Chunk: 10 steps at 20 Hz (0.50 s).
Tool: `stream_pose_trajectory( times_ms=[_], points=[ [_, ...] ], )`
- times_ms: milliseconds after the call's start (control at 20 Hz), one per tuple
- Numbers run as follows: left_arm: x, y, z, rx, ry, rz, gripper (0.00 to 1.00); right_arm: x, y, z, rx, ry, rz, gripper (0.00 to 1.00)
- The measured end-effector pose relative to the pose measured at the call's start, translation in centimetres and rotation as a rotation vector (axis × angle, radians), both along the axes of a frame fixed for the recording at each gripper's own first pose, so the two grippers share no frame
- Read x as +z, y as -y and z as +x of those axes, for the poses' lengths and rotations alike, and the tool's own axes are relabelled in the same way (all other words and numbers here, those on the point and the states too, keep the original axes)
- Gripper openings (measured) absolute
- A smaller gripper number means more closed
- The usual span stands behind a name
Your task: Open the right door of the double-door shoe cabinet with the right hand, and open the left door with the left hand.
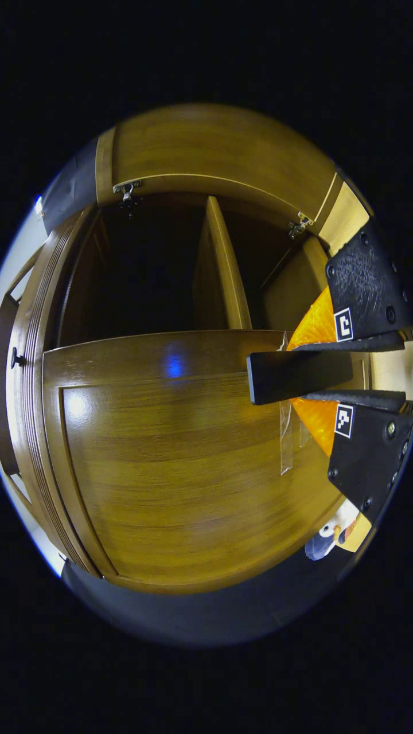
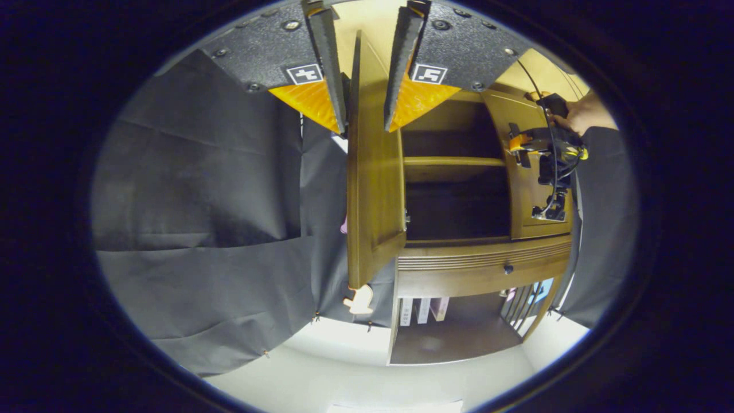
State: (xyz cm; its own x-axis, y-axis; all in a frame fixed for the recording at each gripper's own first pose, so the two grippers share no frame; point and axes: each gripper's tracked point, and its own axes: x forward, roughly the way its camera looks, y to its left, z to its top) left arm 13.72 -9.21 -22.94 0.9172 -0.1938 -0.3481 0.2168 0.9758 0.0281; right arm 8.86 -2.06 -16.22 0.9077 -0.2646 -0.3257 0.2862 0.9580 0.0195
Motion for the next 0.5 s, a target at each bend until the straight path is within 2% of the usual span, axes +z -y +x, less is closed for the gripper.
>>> stream_pose_trajectory(
  times_ms=[250, 500],
  points=[
    [0.3, -0.4, -1.8, -0.015, 0.004, -0.009, 0.26, -0.1, -1.4, 0.4, 0.048, 0.006, 0.001, 0.46],
    [0.6, -1.0, -3.9, 0.01, 0.0, -0.029, 0.25, -1.0, -4.0, 1.9, 0.135, -0.005, 0.008, 0.46]
  ],
)
